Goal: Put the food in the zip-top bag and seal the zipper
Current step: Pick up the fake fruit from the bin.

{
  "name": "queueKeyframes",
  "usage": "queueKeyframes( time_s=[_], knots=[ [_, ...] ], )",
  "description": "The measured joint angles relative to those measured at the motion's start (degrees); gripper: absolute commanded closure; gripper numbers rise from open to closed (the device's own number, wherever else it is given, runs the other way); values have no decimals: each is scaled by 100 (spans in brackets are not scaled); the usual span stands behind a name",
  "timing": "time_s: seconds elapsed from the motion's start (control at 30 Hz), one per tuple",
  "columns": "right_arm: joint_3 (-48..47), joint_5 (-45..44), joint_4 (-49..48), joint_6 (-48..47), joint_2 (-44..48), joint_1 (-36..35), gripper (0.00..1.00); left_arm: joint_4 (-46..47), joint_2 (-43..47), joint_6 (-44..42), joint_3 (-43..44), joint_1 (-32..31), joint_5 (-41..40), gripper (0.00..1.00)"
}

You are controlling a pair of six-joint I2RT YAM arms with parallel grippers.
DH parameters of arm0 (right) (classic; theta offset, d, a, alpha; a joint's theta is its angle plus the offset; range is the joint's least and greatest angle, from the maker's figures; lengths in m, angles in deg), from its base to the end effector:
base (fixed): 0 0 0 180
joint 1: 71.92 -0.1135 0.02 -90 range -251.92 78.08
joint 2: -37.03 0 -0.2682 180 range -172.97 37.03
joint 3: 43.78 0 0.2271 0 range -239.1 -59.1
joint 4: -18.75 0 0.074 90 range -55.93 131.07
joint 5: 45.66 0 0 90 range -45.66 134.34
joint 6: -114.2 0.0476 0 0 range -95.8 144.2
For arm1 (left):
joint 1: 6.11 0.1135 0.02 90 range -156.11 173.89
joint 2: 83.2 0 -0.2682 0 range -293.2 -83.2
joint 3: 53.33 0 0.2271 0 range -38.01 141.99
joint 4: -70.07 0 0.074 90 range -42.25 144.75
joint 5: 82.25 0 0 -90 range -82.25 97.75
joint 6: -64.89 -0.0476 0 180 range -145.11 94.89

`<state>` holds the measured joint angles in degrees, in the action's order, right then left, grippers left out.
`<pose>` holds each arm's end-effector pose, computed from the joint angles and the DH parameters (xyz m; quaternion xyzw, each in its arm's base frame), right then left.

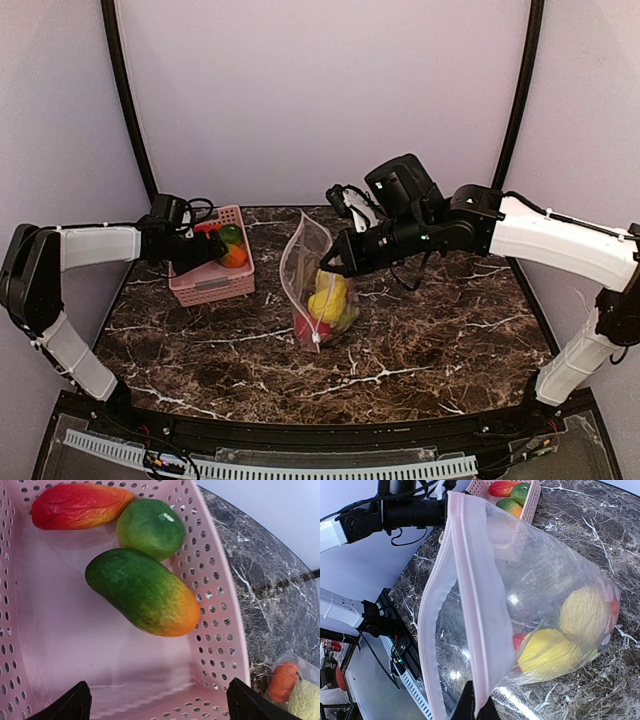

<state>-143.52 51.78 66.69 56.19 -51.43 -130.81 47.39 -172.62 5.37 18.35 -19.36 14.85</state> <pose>0.1666 0.2881 0.3537 -0.2357 0.8605 0.3598 0.2730 0.3159 -0.0804 0.2339 -0.1101 0.8998 -0.2080 0.3674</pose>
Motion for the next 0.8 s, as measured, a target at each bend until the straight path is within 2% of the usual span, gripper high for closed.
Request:
queueKeyframes(
  time_s=[0.3, 0.8],
  knots=[
    [0, -94, 2, -22, 11, 0, 100, 221, -1104, -142, 697, 184, -26, 8],
    [7, -129, 44, -20, 76, 0, 100, 431, -1974, -203, 1215, 413, 232, 10]
  ],
)
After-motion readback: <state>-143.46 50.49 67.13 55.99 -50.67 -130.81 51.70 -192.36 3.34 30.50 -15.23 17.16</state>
